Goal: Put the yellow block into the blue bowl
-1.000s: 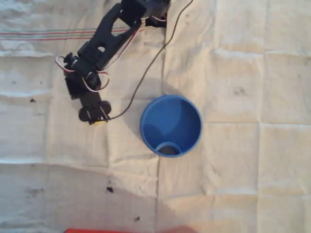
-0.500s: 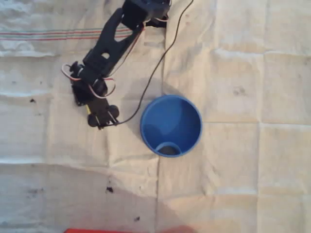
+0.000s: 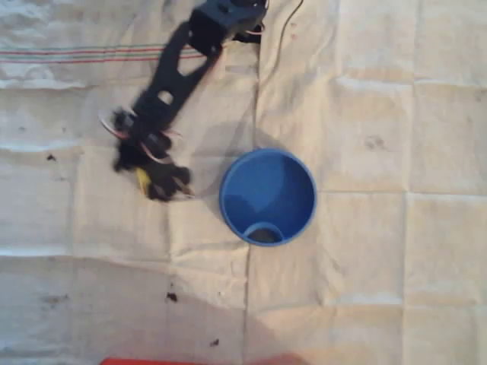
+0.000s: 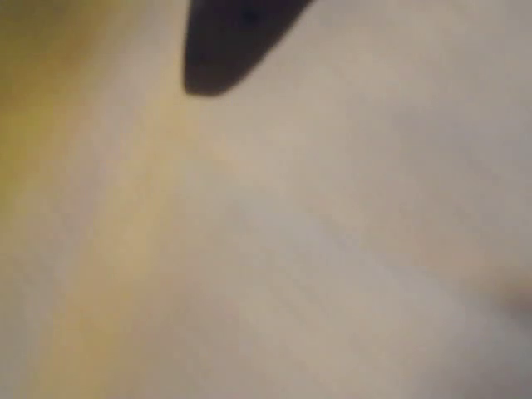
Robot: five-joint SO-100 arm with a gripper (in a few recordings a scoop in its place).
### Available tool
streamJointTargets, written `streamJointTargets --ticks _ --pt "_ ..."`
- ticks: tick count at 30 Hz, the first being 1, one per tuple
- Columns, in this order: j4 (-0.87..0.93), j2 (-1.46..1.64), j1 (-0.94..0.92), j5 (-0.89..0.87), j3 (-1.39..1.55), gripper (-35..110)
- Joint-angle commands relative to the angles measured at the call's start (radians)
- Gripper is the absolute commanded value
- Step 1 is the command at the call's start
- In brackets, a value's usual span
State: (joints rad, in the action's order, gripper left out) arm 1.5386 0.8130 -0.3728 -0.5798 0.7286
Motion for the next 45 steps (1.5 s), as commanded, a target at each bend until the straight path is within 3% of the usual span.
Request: streamJointTargets --ticks 1,13,20,24,31,45 --pt "-0.008 0.025 0.006 -0.021 -0.074 32" --pt "-0.006 -0.080 -0.005 -0.014 -0.081 29" --pt "-0.006 -0.072 -0.012 -0.006 -0.086 -3" --pt "-0.006 0.000 -0.012 -0.005 -0.084 3" --pt "-0.006 0.262 0.009 -0.005 -0.086 0" --pt "-0.006 0.476 0.242 -0.005 -0.074 0"
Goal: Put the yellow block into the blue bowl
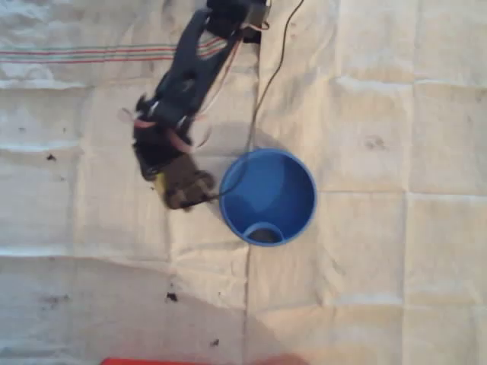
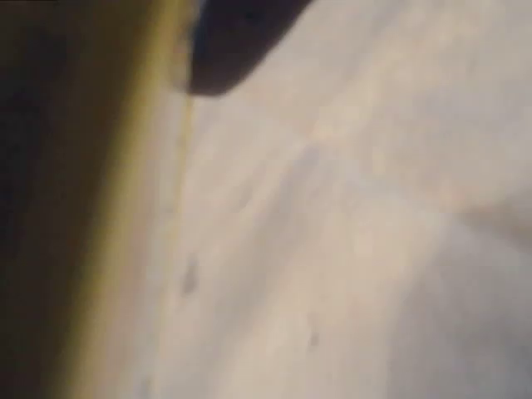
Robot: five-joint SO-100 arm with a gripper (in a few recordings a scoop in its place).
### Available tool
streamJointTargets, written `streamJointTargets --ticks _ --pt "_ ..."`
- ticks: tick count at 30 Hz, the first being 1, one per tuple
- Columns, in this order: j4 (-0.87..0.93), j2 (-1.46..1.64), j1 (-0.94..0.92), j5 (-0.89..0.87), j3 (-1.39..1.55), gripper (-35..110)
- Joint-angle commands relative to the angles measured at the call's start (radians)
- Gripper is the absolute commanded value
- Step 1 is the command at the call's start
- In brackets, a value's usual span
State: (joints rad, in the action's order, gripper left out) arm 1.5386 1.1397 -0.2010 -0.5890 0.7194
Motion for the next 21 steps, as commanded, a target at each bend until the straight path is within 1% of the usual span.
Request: streamJointTargets --ticks 1,7,11,15,21 --pt "-0.006 0.144 0.094 0.005 -0.063 0" --pt "-0.006 0.140 0.259 0.003 -0.061 0" --pt "0.009 0.132 0.328 -0.008 -0.060 0" --pt "0.089 0.061 0.367 -0.009 -0.060 0" --pt "0.212 -0.037 0.373 -0.009 -0.061 0"
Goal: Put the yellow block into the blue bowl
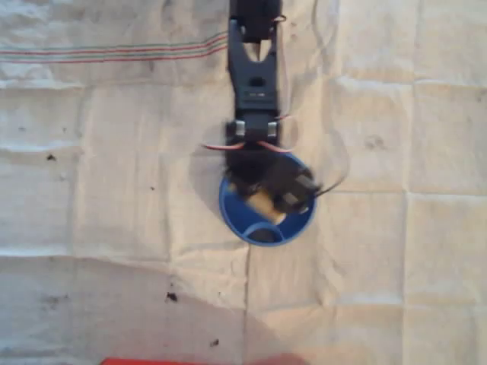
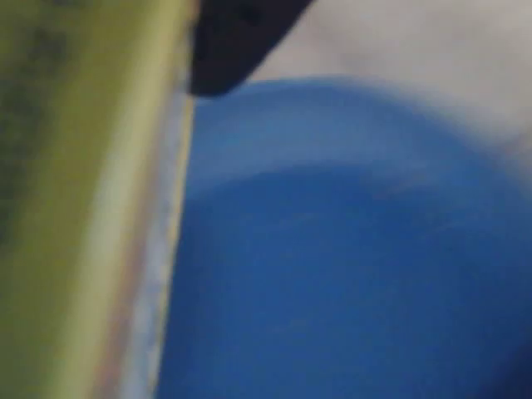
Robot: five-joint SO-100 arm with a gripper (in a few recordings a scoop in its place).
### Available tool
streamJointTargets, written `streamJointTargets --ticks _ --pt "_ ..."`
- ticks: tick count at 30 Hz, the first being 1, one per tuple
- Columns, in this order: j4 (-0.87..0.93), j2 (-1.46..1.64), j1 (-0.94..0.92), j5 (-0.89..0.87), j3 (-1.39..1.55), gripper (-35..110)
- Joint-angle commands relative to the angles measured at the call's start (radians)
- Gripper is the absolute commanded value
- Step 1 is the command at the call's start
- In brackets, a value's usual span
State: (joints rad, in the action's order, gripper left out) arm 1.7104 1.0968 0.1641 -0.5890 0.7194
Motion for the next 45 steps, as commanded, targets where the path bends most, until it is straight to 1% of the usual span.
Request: streamJointTargets --ticks 1,7,13,22,26,33,36,41,45 --pt "0.049 -0.008 0.006 -0.009 -0.066 0" --pt "0.048 -0.083 0.008 -0.005 -0.075 0" --pt "-0.008 -0.149 0.011 0.005 -0.075 0" --pt "-0.025 -0.163 0.012 0.005 -0.075 2" --pt "-0.025 -0.158 0.012 0.005 -0.075 10" --pt "-0.009 -0.149 0.012 0.003 -0.077 31" --pt "-0.008 -0.146 0.011 0.003 -0.077 35" --pt "0.046 -0.058 0.020 0.005 -0.077 30" --pt "0.094 0.026 0.061 0.005 -0.074 18"
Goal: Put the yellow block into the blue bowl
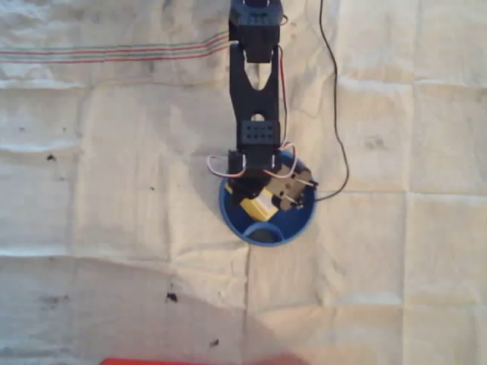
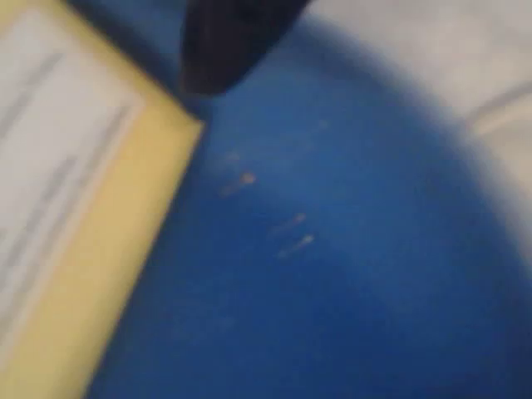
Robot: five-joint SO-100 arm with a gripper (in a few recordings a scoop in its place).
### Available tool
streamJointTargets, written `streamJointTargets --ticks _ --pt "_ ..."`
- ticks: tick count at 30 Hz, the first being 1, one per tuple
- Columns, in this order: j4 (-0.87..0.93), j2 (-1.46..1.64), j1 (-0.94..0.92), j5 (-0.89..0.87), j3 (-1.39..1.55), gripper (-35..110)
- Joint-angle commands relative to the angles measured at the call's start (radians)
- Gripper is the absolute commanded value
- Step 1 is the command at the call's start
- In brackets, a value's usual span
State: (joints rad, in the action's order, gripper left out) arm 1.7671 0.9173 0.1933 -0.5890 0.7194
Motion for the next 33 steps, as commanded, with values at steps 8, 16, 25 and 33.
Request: streamJointTargets --ticks 8,16,25,33 --pt "0.066 0.360 0.075 0.006 -0.069 2" --pt "0.066 0.666 0.170 -0.005 -0.072 0" --pt "0.064 0.923 0.199 -0.006 -0.063 0" --pt "0.066 1.071 0.198 0.009 -0.060 0"
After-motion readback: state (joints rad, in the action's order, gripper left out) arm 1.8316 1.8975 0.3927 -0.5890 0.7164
